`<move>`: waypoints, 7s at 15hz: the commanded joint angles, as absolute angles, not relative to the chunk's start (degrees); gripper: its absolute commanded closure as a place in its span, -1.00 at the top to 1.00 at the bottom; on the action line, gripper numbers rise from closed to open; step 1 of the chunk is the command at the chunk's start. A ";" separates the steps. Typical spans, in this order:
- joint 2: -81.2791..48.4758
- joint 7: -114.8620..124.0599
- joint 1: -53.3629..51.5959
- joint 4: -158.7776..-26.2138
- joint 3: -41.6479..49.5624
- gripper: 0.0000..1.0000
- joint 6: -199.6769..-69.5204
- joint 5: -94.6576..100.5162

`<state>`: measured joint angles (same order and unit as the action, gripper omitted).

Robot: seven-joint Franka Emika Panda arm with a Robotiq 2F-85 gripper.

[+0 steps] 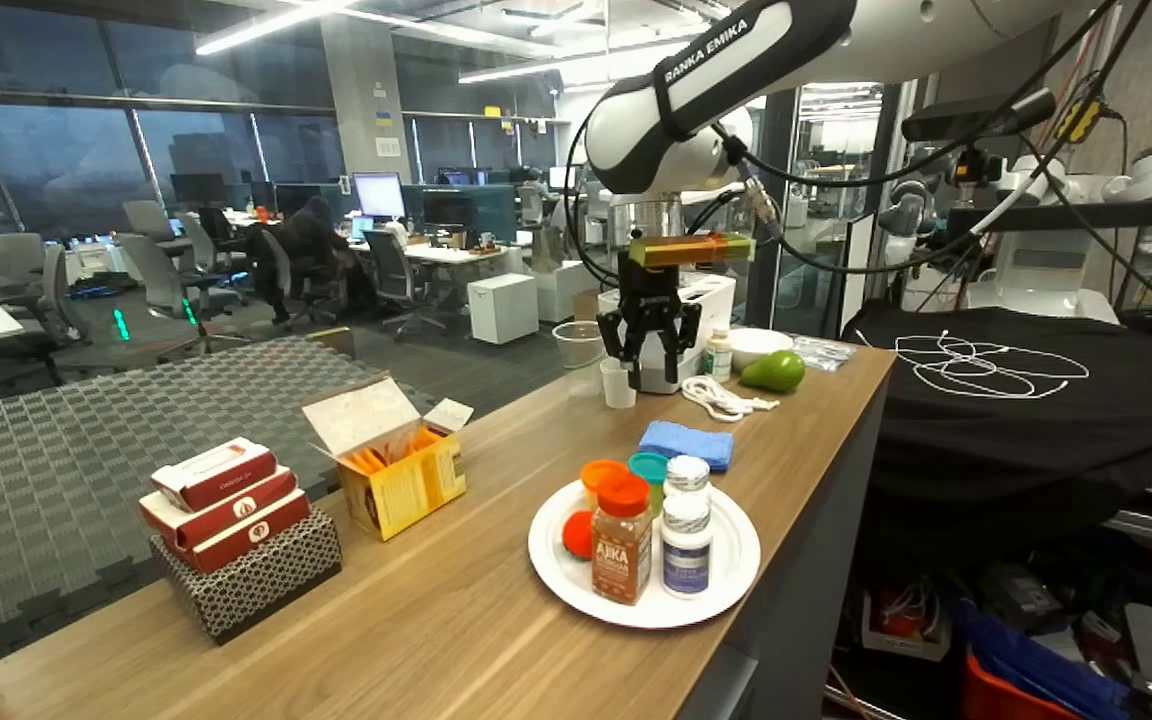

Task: Put all the bottles and the orange ball in the plate, and then use the blue object to clean the table

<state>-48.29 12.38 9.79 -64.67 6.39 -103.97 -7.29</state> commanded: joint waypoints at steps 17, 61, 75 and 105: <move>-43.51 12.06 8.24 -80.18 6.85 1.00 -114.61 -5.58; -33.18 31.77 8.58 -97.41 9.08 1.00 -117.86 -17.45; -36.47 52.98 7.32 -95.53 11.35 1.00 -122.88 -16.60; -53.54 58.60 8.48 -64.57 7.77 -0.99 -112.95 -13.40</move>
<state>-49.29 59.06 7.94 -72.95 8.53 -116.55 -13.89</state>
